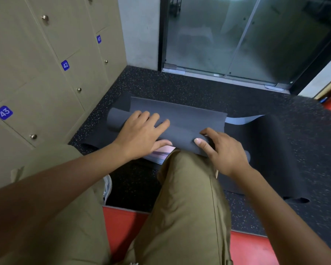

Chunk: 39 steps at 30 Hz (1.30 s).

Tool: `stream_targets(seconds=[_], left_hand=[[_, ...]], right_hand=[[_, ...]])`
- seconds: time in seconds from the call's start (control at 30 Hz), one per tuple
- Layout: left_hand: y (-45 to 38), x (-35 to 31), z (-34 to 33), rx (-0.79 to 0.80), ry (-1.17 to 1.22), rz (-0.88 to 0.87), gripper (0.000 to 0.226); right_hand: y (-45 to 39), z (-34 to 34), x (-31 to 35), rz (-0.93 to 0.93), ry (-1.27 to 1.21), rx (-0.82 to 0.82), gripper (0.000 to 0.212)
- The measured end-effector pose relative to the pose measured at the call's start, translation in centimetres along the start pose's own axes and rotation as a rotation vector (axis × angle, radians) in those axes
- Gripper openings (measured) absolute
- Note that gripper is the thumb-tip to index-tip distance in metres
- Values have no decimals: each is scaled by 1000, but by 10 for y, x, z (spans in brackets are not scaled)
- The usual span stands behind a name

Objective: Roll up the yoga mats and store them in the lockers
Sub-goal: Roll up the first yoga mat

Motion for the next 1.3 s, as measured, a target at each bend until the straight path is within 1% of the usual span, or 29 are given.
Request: stream_targets(seconds=[0.07,0.17,0.27,0.37,0.47,0.53,0.77,0.93,1.07,1.17,1.23,1.3], left_hand=[[-5,3,-3,-18,10,-29,74],[-16,11,-6,9,77,-116,74],[-33,21,2,129,120,-145,92],[-45,32,4,242,34,-126,102],[-51,41,8,349,6,-123,95],[-55,48,16,369,1,-100,89],[-63,86,67,371,11,43,74],[-54,113,113,363,31,146,72],[-32,117,156,345,11,176,70],[-5,106,184,333,-20,186,71],[18,94,195,373,-7,199,71],[44,81,200,432,38,204,71]], right_hand=[[-4,2,0,-12,8,10,59],[-10,3,2,18,82,-76,61],[-14,2,0,100,183,-146,64],[-19,-3,0,162,302,-124,75],[-27,-2,6,151,380,-84,79],[-36,6,13,165,388,-98,79],[-68,58,46,337,432,-296,78],[-74,97,78,398,461,-395,78],[-55,120,105,457,452,-480,76],[-26,131,124,498,433,-490,75],[-1,128,133,505,426,-479,75],[26,118,142,503,413,-434,75]])
Point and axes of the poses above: each hand's wrist, its own y-axis away from the middle knuckle, its own z-axis out of the back of the hand, x = y × z, the point moved 4 cm from there along -y, towards the middle knuckle, and after that the axes turned 2 degrees about x, right-handed, at the moved point
